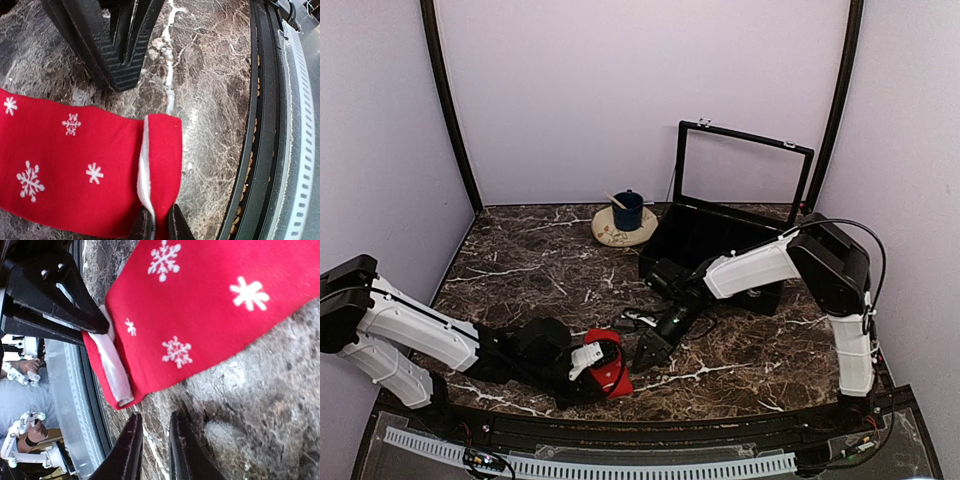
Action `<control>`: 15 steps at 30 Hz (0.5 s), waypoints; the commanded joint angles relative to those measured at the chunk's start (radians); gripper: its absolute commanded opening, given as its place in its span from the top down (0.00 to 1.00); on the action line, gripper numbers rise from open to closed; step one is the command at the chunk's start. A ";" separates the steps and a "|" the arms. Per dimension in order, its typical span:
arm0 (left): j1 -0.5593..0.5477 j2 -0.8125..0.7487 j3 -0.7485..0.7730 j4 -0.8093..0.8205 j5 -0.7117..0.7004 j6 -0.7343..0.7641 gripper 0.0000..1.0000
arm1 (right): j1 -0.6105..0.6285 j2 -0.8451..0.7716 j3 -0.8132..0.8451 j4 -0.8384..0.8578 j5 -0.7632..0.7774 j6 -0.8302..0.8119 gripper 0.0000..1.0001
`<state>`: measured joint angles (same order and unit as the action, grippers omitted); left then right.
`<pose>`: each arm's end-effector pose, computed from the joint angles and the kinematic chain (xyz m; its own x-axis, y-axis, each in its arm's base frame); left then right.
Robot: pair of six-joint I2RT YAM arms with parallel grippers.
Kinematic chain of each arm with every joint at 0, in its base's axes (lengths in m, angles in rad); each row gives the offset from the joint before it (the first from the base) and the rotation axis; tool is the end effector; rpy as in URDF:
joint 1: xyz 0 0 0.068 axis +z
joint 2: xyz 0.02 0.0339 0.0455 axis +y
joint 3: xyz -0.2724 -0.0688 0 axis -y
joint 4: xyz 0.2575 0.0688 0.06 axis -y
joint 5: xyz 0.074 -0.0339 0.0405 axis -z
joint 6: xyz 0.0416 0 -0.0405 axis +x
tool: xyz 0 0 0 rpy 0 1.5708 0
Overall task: Roll the socks
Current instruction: Roll the sock at the center of the board.
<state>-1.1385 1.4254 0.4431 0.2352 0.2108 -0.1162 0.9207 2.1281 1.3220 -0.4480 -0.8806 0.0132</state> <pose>0.1000 -0.2375 0.1242 -0.3932 0.5815 -0.7122 0.9128 0.3400 -0.2263 0.2268 0.3513 0.1049 -0.5837 -0.7538 -0.3017 -0.6445 0.2042 0.7368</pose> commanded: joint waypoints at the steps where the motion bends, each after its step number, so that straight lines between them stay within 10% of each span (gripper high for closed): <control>1: 0.030 -0.011 -0.028 -0.020 0.069 -0.058 1.00 | -0.002 -0.074 -0.053 0.100 0.062 0.044 0.82; 15: 0.131 0.091 -0.002 -0.031 0.286 -0.158 1.00 | 0.039 -0.288 -0.291 0.288 0.405 0.054 0.82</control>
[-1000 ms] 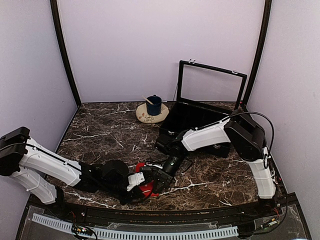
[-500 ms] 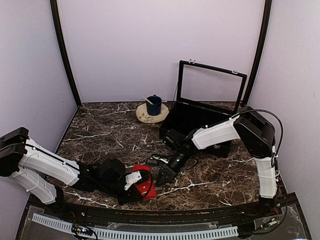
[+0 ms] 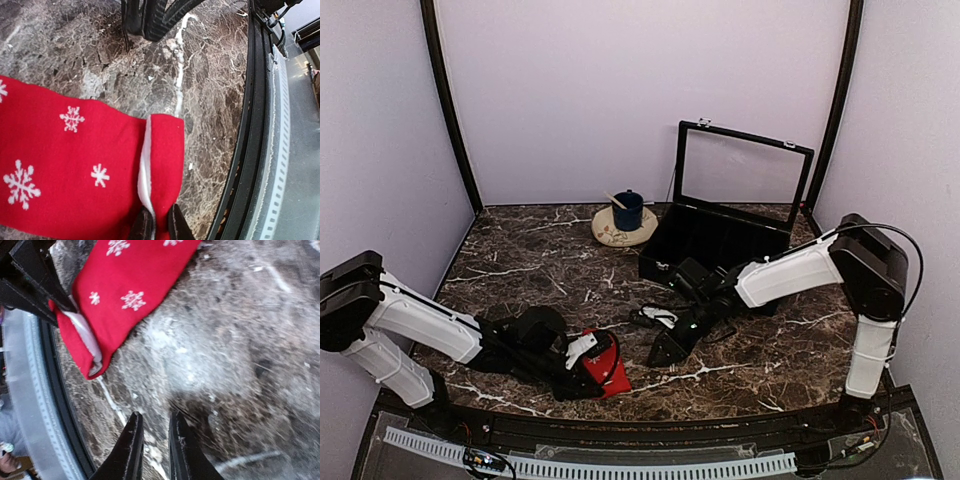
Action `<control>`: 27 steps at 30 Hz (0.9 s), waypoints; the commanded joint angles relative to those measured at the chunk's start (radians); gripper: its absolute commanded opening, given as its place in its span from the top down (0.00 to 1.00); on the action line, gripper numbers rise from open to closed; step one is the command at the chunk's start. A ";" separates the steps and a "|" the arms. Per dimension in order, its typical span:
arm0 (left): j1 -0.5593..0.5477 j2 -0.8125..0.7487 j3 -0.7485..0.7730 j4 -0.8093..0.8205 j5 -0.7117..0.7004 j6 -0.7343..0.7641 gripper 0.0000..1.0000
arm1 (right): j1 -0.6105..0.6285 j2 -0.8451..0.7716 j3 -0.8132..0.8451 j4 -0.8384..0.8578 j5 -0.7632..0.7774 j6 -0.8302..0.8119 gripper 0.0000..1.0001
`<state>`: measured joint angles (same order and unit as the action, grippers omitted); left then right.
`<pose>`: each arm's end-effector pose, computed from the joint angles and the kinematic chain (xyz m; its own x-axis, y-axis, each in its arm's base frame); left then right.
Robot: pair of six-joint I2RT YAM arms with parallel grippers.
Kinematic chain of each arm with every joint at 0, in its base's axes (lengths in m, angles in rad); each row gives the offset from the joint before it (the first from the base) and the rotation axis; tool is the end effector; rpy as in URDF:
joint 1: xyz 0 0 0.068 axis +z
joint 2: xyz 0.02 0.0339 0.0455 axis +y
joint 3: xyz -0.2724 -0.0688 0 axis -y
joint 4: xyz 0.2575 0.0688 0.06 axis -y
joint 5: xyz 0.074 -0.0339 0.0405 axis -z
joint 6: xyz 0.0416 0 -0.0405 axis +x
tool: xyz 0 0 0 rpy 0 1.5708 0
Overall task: Roll the socks
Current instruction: Roll the sock at the center of the board.
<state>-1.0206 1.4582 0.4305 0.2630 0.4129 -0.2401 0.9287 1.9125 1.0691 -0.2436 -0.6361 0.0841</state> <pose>0.1190 -0.2259 0.1171 -0.5733 0.5180 -0.6348 0.8194 0.3658 -0.4414 0.2062 0.3170 0.1226 -0.5963 -0.6846 -0.4193 -0.7623 0.3191 0.5631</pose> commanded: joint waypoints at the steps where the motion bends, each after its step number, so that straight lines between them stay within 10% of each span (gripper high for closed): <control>1: 0.018 0.069 0.014 -0.059 0.098 -0.039 1.00 | 0.047 -0.088 -0.049 0.088 0.196 -0.027 0.82; 27: 0.147 0.222 0.005 0.034 0.367 -0.149 1.00 | 0.384 -0.163 -0.081 0.126 0.680 -0.287 0.82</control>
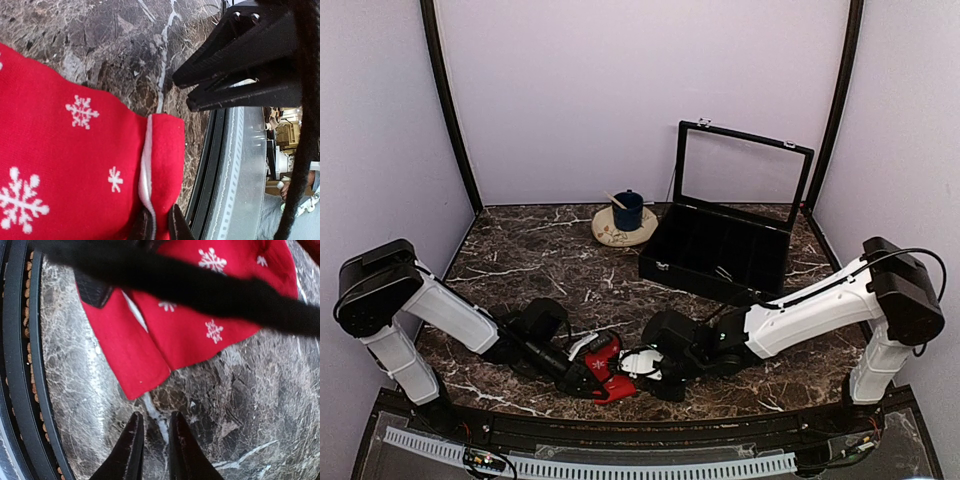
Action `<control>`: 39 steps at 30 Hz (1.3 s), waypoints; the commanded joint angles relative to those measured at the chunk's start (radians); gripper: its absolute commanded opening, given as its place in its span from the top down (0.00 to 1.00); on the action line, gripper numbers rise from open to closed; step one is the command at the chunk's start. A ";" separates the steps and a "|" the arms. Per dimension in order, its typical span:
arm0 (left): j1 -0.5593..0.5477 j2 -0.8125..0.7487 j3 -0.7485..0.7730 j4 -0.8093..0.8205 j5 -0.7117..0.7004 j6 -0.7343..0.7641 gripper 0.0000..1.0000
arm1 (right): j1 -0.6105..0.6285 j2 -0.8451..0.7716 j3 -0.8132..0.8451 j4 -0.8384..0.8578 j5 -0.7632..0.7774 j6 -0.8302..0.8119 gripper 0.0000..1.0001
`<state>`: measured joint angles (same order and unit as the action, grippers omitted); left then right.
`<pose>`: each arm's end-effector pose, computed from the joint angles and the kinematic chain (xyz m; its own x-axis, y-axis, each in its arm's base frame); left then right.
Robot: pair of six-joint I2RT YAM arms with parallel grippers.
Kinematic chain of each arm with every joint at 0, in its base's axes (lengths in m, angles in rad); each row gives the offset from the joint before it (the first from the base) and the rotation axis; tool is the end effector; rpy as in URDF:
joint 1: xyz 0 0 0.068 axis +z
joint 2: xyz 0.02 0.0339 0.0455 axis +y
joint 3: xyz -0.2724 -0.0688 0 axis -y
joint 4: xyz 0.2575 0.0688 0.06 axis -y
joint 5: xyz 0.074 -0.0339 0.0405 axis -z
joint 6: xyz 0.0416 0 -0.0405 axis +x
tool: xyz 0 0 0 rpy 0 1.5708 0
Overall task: Roll the socks
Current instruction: Roll the sock at the center of the board.
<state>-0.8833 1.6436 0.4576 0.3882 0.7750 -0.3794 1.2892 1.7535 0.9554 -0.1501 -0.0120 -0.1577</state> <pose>0.1454 -0.2229 0.0948 -0.7413 0.4858 -0.4631 0.6326 0.2753 -0.7239 0.0995 0.3456 0.1450 -0.0718 -0.8133 -0.5774 -0.9860 0.1452 -0.0820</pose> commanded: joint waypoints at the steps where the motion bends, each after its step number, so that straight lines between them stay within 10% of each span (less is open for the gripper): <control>1: 0.013 0.039 -0.021 -0.088 0.008 -0.011 1.00 | 0.027 -0.003 0.038 0.032 0.057 -0.049 0.81; 19: 0.042 0.094 0.007 -0.103 0.062 0.010 1.00 | 0.084 0.085 0.132 -0.024 0.029 -0.158 0.65; 39: 0.047 0.107 0.017 -0.109 0.105 0.010 1.00 | 0.071 0.149 0.148 -0.014 0.038 -0.236 0.75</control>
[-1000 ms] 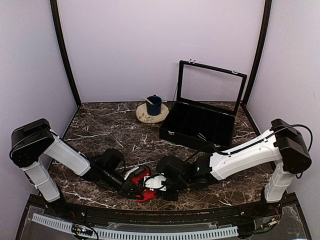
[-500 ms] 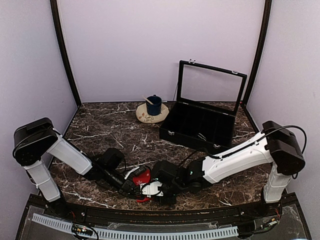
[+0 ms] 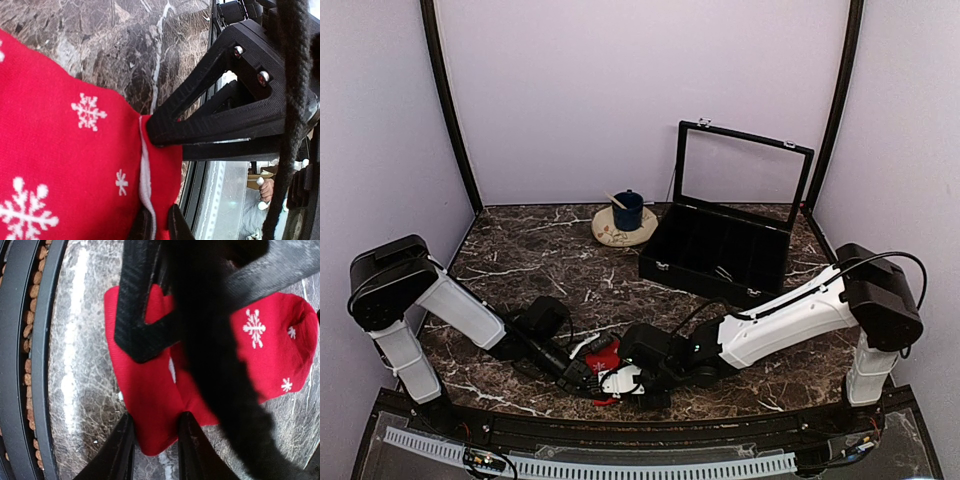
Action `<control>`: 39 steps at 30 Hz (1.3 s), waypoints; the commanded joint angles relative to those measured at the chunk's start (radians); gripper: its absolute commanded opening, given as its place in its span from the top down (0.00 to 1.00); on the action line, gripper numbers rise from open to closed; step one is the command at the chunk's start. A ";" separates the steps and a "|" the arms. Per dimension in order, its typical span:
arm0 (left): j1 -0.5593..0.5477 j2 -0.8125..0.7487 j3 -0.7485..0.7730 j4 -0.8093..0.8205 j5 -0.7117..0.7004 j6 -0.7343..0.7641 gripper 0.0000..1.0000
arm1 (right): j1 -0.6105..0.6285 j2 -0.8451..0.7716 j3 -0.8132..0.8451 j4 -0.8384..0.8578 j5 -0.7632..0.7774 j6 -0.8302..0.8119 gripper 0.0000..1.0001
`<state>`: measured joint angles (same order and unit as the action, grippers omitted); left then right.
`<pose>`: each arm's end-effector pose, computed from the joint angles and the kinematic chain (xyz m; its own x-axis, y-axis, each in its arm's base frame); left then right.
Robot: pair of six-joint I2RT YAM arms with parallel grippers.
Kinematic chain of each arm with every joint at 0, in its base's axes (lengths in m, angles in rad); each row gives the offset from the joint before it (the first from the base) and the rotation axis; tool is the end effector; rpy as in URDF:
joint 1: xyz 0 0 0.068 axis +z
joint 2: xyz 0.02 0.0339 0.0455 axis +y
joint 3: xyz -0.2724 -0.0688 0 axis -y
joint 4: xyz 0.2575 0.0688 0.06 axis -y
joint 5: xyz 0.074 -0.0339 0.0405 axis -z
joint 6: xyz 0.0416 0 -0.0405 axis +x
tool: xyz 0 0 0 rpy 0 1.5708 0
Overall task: Roll the socks
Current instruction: Roll the sock at the center of the board.
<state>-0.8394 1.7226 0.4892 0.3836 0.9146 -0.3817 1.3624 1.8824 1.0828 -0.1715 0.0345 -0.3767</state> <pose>0.1549 -0.2220 0.0850 -0.7649 0.5120 -0.3909 0.5587 0.2252 -0.7982 0.0823 0.3825 0.1345 0.1994 -0.8341 -0.5143 -0.9683 -0.0871 -0.2341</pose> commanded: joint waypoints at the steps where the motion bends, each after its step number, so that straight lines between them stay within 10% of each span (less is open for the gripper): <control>1: 0.003 0.028 -0.013 -0.104 -0.035 0.012 1.00 | -0.005 0.023 0.019 0.001 -0.013 -0.020 0.78; 12: 0.015 -0.019 -0.014 -0.144 -0.129 -0.015 0.87 | -0.025 0.030 0.027 -0.079 -0.077 0.006 0.97; 20: 0.017 -0.180 -0.053 -0.172 -0.303 -0.041 0.70 | -0.050 0.037 0.055 -0.130 -0.157 0.072 1.00; 39: 0.018 -0.493 -0.126 -0.232 -0.577 -0.028 0.65 | -0.168 0.131 0.218 -0.283 -0.458 0.191 1.00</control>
<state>-0.8257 1.2953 0.3889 0.1802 0.4358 -0.4294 1.2179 1.9865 1.2846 -0.3992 -0.3233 -0.2256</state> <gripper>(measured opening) 0.352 0.060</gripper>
